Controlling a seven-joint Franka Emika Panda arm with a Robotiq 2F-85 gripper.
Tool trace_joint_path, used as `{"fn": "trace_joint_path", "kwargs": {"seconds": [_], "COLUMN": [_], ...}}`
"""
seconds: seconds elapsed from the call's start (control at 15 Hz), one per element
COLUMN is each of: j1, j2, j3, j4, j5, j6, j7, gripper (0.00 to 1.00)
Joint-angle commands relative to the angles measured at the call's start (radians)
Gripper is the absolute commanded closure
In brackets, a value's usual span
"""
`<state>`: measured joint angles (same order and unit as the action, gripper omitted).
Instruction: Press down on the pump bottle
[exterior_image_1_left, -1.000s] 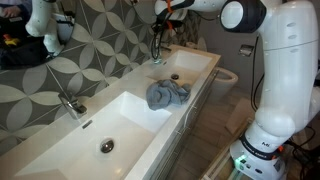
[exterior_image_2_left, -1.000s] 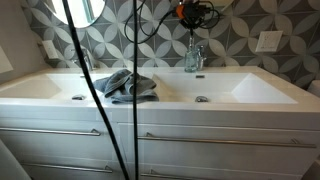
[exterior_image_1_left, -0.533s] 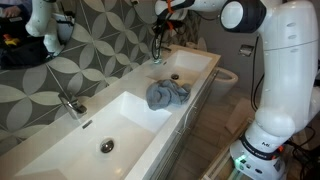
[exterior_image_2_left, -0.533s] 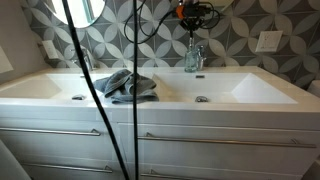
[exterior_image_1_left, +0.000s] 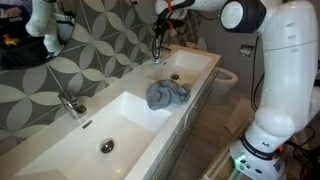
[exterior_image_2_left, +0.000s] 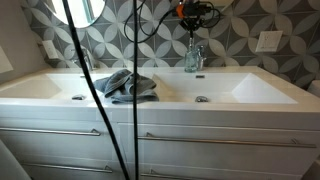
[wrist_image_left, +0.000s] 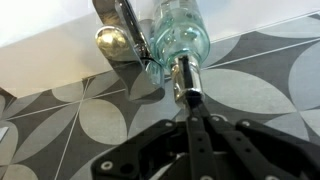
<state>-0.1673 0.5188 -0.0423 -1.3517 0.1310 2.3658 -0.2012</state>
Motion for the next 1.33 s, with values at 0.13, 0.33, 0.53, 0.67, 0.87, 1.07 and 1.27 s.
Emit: {"fn": "trace_joint_path", "kwargs": {"seconds": [0.13, 0.33, 0.53, 0.67, 0.87, 1.07, 1.27], "j1": [-0.004, -0.003, 0.004, 0.01, 0.014, 0.008, 0.0], "j2": [0.027, 0.046, 0.058, 0.068, 0.081, 0.09, 0.096], "j3": [0.001, 0.0, -0.001, -0.004, -0.009, -0.005, 0.004], "j4": [0.043, 0.052, 0.054, 0.054, 0.056, 0.049, 0.04], "j5": [-0.017, -0.02, -0.028, -0.038, -0.055, -0.051, -0.033], "j6": [-0.034, -0.048, -0.078, -0.093, -0.11, -0.114, -0.114], "j7": [0.022, 0.025, 0.028, 0.034, 0.044, 0.052, 0.046], "gripper": [0.98, 0.98, 0.98, 0.98, 0.98, 0.98, 0.98]}}
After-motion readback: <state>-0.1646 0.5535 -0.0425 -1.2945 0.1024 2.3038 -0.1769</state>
